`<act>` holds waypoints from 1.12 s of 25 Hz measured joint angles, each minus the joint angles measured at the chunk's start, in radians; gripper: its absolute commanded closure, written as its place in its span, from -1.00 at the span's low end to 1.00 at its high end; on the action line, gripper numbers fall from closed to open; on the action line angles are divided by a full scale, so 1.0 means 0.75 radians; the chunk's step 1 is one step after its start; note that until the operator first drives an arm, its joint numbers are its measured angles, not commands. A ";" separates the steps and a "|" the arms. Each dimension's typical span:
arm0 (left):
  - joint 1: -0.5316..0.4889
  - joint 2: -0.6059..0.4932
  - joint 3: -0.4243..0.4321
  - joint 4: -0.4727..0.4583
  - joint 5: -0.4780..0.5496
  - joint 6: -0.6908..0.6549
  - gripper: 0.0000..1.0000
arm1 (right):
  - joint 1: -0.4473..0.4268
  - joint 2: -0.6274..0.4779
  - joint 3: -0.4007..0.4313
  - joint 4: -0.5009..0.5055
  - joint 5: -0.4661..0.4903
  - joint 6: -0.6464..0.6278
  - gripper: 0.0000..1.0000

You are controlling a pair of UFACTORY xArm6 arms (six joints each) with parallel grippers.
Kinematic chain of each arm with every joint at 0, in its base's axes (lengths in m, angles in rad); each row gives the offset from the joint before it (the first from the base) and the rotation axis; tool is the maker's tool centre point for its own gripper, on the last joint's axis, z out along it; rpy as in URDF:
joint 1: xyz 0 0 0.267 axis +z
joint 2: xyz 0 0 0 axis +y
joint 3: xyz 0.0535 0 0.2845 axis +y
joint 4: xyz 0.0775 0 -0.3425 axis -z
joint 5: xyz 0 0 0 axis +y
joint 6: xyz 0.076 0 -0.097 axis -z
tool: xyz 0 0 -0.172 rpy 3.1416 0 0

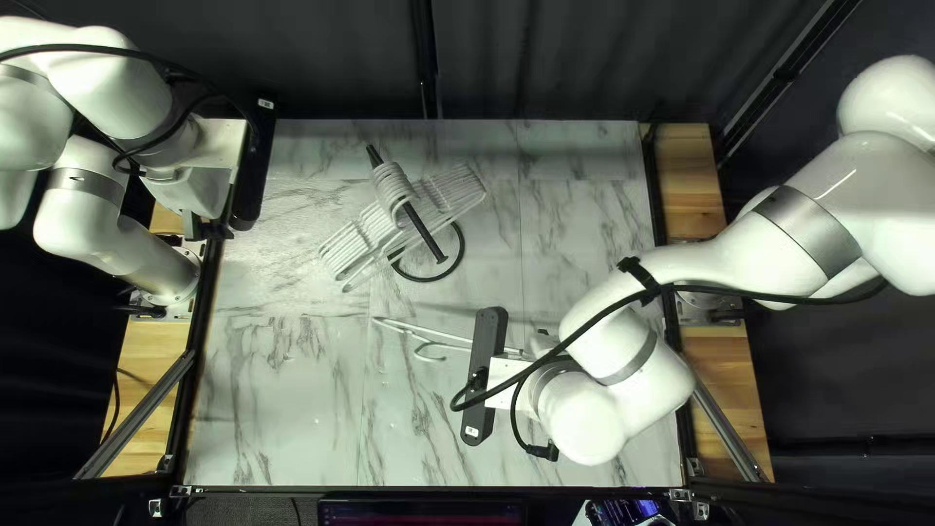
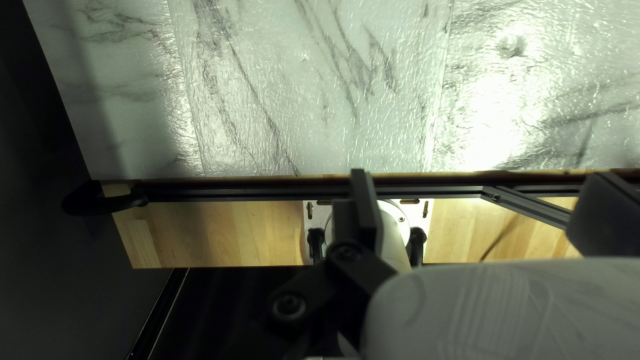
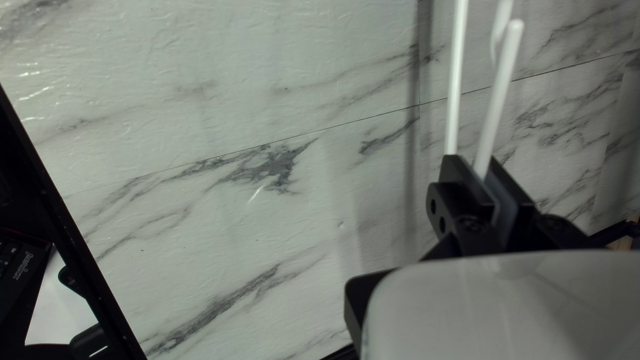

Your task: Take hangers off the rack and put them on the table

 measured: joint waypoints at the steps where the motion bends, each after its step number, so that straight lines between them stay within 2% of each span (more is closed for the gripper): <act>1: 0.000 0.000 0.000 0.000 0.000 0.000 -1.00 | 0.017 0.039 -0.027 -0.016 0.030 0.054 1.00; 4: 0.000 0.000 0.000 0.000 0.000 0.000 -1.00 | 0.074 0.128 -0.079 -0.106 0.129 0.214 1.00; 6: 0.000 0.000 0.000 0.000 0.000 0.000 -1.00 | 0.099 0.130 -0.035 -0.167 0.137 0.277 1.00; 9: 0.000 0.000 0.000 0.000 0.000 0.000 -1.00 | 0.112 0.082 0.104 -0.252 0.018 0.290 1.00; 11: 0.000 0.000 0.000 0.000 0.000 0.000 -1.00 | 0.107 0.028 0.210 -0.302 -0.112 0.235 1.00; 13: 0.000 0.000 0.000 0.000 0.000 0.000 -1.00 | 0.098 -0.018 0.271 -0.337 -0.192 0.179 1.00; 22: 0.000 0.000 0.000 0.000 0.000 0.000 -1.00 | 0.091 -0.045 0.311 -0.355 -0.230 0.156 1.00; 26: 0.000 0.000 0.000 0.000 0.000 0.000 -1.00 | 0.049 -0.107 0.447 -0.416 -0.406 0.115 1.00; 28: 0.000 0.000 0.000 0.000 0.000 0.000 -1.00 | 0.037 -0.126 0.497 -0.471 -0.446 0.080 1.00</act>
